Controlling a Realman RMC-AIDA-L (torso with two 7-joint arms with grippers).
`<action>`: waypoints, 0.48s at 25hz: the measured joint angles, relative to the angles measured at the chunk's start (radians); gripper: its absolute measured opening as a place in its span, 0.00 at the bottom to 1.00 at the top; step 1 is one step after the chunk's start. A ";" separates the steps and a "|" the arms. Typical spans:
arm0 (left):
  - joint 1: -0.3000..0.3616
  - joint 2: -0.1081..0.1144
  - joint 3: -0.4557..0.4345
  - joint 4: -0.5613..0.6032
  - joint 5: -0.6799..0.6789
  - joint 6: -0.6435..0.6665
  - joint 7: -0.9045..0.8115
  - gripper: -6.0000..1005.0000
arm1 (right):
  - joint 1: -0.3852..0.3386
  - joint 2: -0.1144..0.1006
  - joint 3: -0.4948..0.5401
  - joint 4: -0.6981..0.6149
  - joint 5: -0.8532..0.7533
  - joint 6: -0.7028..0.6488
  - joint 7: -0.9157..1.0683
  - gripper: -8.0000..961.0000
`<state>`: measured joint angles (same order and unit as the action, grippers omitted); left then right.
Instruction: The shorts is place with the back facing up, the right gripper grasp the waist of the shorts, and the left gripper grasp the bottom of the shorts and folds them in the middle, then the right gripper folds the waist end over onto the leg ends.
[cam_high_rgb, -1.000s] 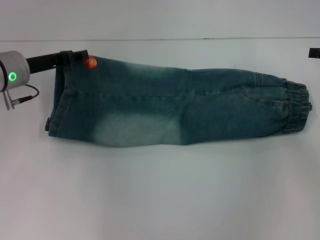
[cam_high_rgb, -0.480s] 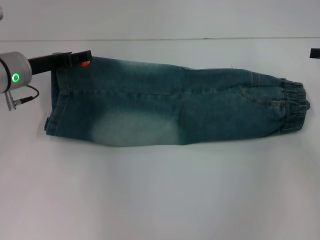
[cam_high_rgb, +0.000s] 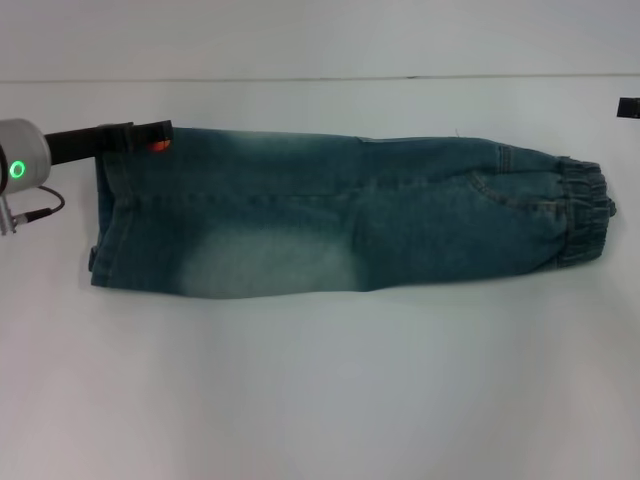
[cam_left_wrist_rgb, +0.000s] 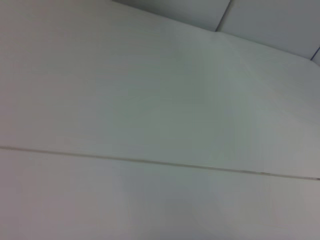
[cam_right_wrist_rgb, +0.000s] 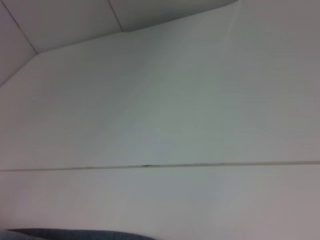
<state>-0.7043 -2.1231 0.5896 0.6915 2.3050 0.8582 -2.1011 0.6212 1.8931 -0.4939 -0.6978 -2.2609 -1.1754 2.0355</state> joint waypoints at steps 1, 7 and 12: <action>0.003 0.001 0.001 0.001 -0.001 0.000 -0.003 0.91 | 0.000 0.002 0.000 0.000 0.000 -0.003 0.000 0.77; 0.009 0.011 0.001 0.004 0.000 -0.004 -0.005 0.91 | 0.000 0.007 -0.006 -0.001 0.019 -0.007 -0.001 0.77; 0.008 0.027 0.012 0.005 0.001 0.025 -0.005 0.92 | -0.003 0.010 -0.006 -0.002 0.023 -0.008 -0.001 0.77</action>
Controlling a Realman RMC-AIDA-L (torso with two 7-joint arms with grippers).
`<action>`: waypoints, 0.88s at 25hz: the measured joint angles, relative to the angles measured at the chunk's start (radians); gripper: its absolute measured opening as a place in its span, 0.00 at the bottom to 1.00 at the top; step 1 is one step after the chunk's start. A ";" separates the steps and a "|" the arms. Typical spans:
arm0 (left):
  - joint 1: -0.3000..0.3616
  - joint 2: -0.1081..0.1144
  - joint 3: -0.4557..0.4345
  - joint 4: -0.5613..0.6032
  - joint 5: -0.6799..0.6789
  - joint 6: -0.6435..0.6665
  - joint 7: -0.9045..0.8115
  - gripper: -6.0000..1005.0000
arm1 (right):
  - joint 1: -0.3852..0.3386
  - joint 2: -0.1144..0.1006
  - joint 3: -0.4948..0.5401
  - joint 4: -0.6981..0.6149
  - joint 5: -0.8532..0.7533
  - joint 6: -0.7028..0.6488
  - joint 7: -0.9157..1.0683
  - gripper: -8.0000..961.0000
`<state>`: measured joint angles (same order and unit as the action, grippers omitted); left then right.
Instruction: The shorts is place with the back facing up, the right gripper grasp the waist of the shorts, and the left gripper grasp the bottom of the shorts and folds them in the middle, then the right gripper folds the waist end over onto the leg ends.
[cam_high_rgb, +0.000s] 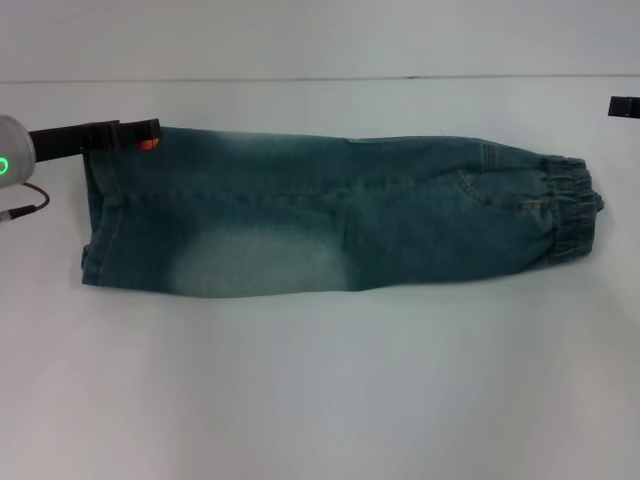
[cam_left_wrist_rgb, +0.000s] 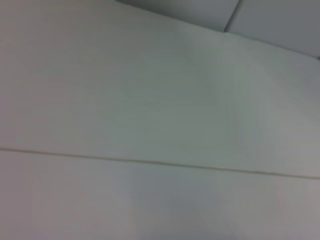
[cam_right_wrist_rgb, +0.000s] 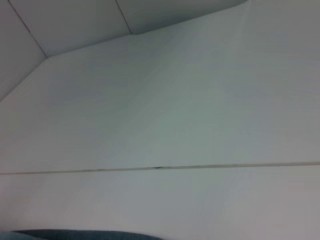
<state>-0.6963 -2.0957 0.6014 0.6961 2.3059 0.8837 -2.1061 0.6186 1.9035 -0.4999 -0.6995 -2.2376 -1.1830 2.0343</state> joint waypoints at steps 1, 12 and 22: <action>-0.001 0.003 0.002 -0.002 0.000 0.018 0.000 0.92 | 0.000 0.002 0.000 0.000 0.000 0.000 0.000 0.77; 0.001 0.006 0.005 -0.023 0.000 0.143 -0.010 0.92 | -0.001 0.013 0.006 0.001 0.003 -0.012 -0.015 0.77; 0.013 0.007 0.004 -0.015 0.000 0.082 0.002 0.91 | -0.010 0.027 0.006 0.002 0.003 -0.027 -0.023 0.77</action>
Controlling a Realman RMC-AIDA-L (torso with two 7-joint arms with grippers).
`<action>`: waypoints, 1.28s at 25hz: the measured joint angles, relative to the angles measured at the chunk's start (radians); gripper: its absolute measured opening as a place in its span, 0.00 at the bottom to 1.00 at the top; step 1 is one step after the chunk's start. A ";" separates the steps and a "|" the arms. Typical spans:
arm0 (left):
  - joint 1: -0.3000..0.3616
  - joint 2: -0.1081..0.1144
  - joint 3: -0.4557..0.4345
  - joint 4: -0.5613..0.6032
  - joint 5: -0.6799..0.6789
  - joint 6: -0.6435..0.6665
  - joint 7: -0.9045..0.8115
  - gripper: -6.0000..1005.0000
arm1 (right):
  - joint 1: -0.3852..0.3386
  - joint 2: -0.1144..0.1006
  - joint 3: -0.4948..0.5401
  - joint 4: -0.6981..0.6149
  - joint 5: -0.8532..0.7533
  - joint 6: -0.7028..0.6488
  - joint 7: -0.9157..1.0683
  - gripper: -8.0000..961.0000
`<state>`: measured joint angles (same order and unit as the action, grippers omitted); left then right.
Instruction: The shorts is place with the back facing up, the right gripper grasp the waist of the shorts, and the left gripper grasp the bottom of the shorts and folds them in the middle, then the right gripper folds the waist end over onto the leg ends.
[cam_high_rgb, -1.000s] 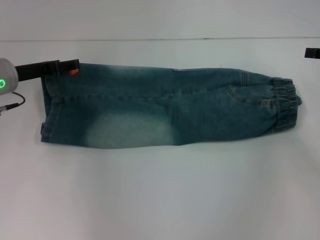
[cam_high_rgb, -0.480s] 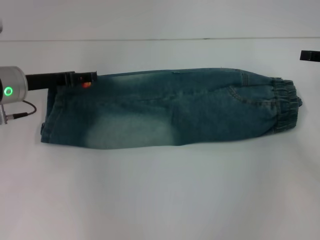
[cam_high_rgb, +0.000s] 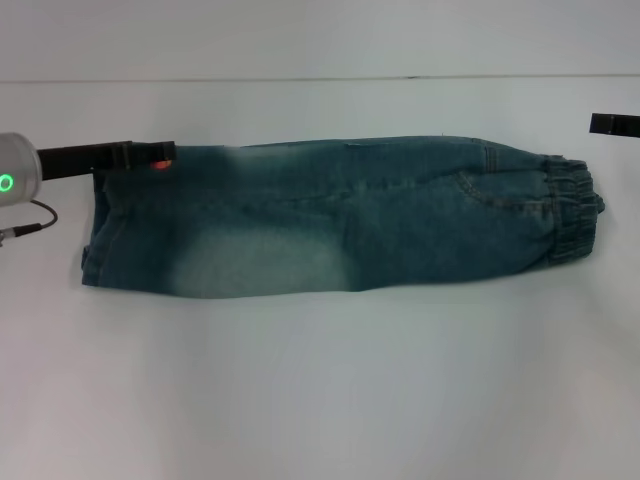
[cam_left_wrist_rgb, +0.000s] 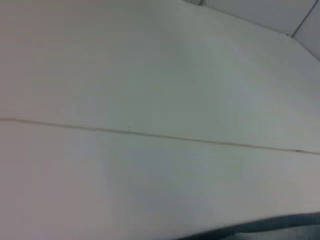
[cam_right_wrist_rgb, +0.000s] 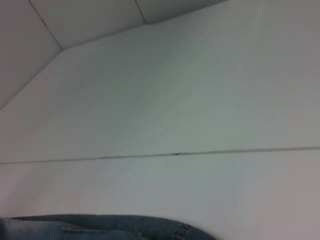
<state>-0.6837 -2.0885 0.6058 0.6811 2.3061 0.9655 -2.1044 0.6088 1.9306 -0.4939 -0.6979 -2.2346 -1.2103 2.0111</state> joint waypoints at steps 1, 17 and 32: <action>-0.001 0.001 0.000 0.000 0.000 -0.011 0.004 0.91 | -0.001 0.001 0.000 0.000 0.000 0.000 0.000 0.77; -0.014 0.028 0.047 0.000 0.003 0.027 0.015 0.91 | -0.004 0.007 0.000 -0.001 0.000 -0.004 -0.002 0.77; -0.026 0.039 0.051 -0.006 0.026 0.066 0.074 0.91 | -0.008 0.013 0.000 0.007 0.000 -0.001 -0.026 0.77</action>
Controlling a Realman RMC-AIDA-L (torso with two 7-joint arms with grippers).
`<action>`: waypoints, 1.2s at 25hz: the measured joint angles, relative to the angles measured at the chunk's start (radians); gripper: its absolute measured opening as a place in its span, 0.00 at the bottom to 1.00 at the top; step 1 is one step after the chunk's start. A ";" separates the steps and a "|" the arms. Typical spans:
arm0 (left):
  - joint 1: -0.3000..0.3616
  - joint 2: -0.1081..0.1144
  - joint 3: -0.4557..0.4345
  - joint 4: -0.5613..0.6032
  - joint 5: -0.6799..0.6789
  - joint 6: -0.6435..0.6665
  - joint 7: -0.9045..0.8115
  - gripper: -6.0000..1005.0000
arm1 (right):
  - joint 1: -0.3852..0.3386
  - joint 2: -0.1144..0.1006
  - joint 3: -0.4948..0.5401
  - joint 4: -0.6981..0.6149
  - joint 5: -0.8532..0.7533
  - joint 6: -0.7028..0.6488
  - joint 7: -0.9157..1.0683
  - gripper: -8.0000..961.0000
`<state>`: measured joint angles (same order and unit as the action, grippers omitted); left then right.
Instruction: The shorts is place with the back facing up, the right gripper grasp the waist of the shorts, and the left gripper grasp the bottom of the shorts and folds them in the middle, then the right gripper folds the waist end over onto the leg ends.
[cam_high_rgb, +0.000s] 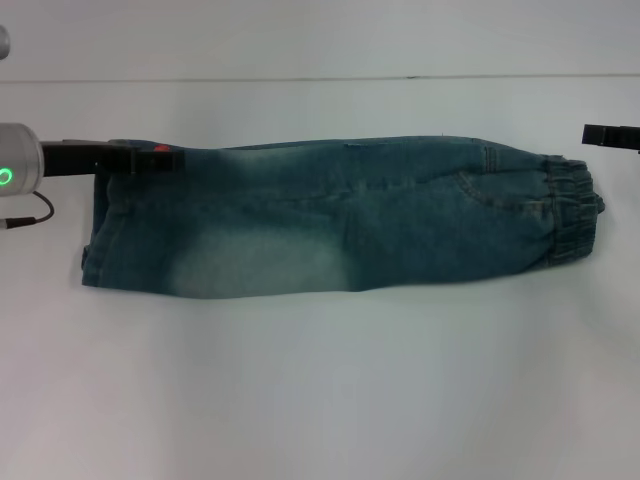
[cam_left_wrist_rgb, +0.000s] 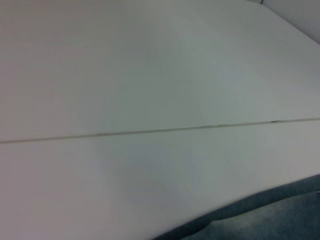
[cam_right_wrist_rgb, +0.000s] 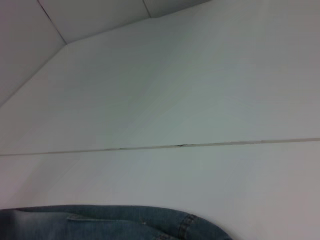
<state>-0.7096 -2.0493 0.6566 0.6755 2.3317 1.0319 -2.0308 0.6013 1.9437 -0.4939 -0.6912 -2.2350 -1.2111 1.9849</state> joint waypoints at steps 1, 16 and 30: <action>-0.001 0.001 0.000 0.002 0.000 0.005 0.000 0.91 | 0.000 0.000 0.000 0.000 0.000 0.000 -0.001 0.77; 0.011 0.015 -0.008 0.012 0.036 -0.023 -0.004 0.91 | -0.013 0.010 0.002 -0.004 0.012 -0.002 -0.004 0.77; 0.015 0.004 -0.002 0.025 0.056 -0.112 -0.014 0.91 | -0.020 0.012 -0.002 -0.005 0.049 -0.004 -0.016 0.77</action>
<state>-0.6946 -2.0458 0.6542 0.7004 2.3873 0.9204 -2.0448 0.5814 1.9557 -0.4960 -0.6965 -2.1861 -1.2150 1.9686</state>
